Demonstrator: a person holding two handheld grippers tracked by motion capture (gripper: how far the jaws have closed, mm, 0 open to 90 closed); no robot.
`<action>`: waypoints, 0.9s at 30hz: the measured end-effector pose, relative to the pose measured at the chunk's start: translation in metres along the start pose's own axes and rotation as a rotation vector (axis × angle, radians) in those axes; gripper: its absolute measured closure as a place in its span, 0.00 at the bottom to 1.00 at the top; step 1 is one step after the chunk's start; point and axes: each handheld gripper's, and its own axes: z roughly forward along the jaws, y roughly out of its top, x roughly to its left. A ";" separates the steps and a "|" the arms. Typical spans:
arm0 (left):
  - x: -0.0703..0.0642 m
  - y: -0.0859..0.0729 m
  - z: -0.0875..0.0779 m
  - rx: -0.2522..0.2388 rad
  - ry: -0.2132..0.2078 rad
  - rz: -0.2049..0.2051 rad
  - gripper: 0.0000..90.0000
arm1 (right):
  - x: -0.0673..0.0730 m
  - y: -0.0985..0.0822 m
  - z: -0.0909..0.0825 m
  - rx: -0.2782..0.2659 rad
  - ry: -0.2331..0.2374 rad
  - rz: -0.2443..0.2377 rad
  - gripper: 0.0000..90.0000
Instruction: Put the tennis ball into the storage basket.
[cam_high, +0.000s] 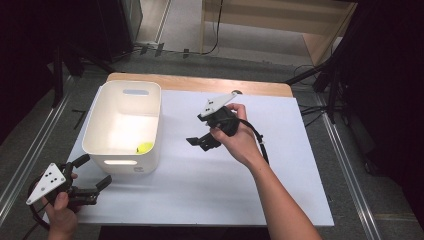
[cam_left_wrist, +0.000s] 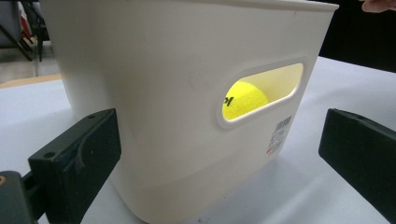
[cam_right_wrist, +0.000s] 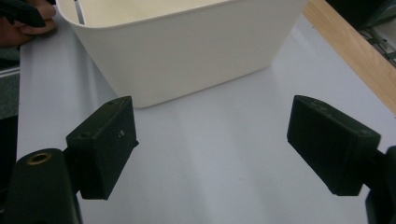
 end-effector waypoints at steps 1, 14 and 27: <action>0.000 0.000 0.000 0.000 0.000 -0.001 0.00 | -0.001 -0.004 -0.002 -0.018 -0.003 0.008 0.16; 0.000 0.000 0.000 0.003 0.004 0.002 0.00 | -0.007 -0.056 -0.036 -0.181 -0.095 0.110 0.16; -0.001 0.000 0.001 0.006 0.009 0.003 0.00 | -0.006 -0.113 -0.069 -0.309 -0.195 0.187 0.16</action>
